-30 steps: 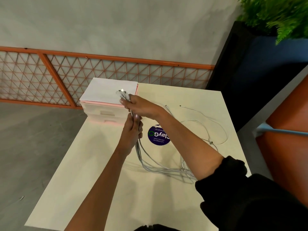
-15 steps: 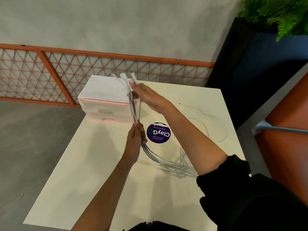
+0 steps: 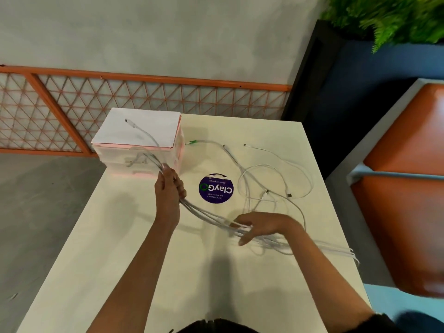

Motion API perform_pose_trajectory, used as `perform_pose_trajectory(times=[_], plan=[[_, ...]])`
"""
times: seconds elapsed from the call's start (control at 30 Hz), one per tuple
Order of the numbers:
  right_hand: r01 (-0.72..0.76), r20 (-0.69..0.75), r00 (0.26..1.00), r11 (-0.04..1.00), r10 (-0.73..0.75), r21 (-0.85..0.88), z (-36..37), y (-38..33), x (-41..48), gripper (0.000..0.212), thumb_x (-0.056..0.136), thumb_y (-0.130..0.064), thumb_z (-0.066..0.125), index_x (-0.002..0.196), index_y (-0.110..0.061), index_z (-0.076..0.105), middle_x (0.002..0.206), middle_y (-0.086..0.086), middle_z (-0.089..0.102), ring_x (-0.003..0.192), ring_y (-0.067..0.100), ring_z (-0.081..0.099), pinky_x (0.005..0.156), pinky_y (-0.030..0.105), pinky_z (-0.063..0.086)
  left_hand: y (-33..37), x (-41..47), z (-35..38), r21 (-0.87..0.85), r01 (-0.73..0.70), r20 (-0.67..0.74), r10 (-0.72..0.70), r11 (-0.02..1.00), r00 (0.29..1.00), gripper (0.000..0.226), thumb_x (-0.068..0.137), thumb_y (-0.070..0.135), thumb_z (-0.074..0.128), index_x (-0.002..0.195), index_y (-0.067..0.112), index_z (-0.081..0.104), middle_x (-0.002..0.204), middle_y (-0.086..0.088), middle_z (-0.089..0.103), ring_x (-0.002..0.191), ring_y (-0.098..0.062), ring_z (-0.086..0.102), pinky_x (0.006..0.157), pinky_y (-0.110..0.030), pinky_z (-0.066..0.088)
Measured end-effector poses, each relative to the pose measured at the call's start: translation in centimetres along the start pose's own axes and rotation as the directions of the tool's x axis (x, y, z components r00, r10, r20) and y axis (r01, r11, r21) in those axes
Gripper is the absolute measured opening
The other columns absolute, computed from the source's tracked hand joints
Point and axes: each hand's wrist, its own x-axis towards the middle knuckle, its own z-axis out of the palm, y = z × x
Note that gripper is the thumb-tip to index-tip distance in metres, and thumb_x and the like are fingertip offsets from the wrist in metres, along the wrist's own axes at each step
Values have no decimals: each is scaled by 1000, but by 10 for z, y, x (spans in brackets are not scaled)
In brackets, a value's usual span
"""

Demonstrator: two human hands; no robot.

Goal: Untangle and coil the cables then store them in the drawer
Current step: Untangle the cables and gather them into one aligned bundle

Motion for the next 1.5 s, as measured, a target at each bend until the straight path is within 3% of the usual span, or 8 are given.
perform_pose_trajectory(times=[0.27, 0.5, 0.67, 0.8, 1.03, 1.17, 1.27, 1.5], plan=[[-386, 5, 922, 922, 386, -44, -48, 49, -44, 66, 68, -25, 85, 120, -18, 45, 125, 1, 43, 93, 18, 63, 85, 28, 54, 1, 5, -12, 20, -11, -96, 13, 1000, 995, 40, 103, 38, 34, 67, 19, 33, 48, 15, 28, 44, -5, 23, 41, -17, 25], [-344, -288, 887, 933, 361, 107, -5, 75, -7, 5, 92, -17, 51, 87, -17, 52, 93, 4, 64, 83, 19, 59, 66, 24, 43, 0, 4, -11, 27, -6, -107, 9, 1000, 994, 41, 103, 37, 34, 67, 19, 31, 47, 14, 26, 43, -5, 21, 41, -17, 22], [-209, -396, 874, 953, 283, 220, 10, 88, -2, 17, 82, -26, 71, 66, -28, 65, 72, 2, 71, 72, 13, 63, 79, 33, 49, -3, 4, -13, 59, -4, -82, 9, 998, 997, 42, 103, 39, 34, 66, 19, 31, 47, 15, 25, 41, -5, 21, 39, -17, 22], [-118, -537, 781, 920, 319, 374, -20, 85, -15, 16, 94, -18, 57, 91, -10, 70, 69, 4, 59, 58, 14, 52, 53, 22, 44, -6, 3, -19, 125, -6, -71, 15, 992, 997, 41, 103, 38, 34, 67, 19, 31, 47, 15, 27, 40, -3, 22, 38, -15, 24], [-121, -541, 817, 977, 198, 176, -83, 75, -38, 34, 94, -43, 51, 105, -19, 73, 91, 19, 53, 67, 16, 45, 47, 20, 43, -13, 1, -24, 187, 1, -52, 9, 982, 999, 42, 102, 41, 34, 67, 18, 30, 45, 16, 26, 40, -3, 23, 38, -15, 24], [-159, -692, 694, 980, 199, 123, -102, 60, -38, 36, 89, -53, 51, 110, -28, 66, 113, 3, 24, 111, 21, 34, 79, 25, 47, -13, 1, -22, 210, -22, -35, 30, 977, 999, 41, 102, 41, 34, 68, 18, 30, 46, 15, 26, 41, -3, 23, 38, -16, 25], [-107, -786, 606, 992, 121, 70, -109, 48, -45, 36, 77, -48, 72, 105, -28, 60, 121, 1, 20, 109, 17, 24, 85, 20, 37, -13, 2, -24, 232, -35, -43, 46, 972, 998, 40, 102, 42, 34, 69, 18, 32, 46, 14, 28, 42, -2, 24, 38, -15, 27], [-262, -453, 836, 950, 310, 167, -131, 63, -69, 45, 68, -30, 84, 100, -12, 60, 107, 5, 62, 75, 12, 61, 73, 23, 46, -24, 5, -40, 261, 7, -130, 28, 965, 991, 40, 102, 41, 34, 69, 19, 34, 45, 15, 31, 42, -3, 26, 39, -16, 29]])
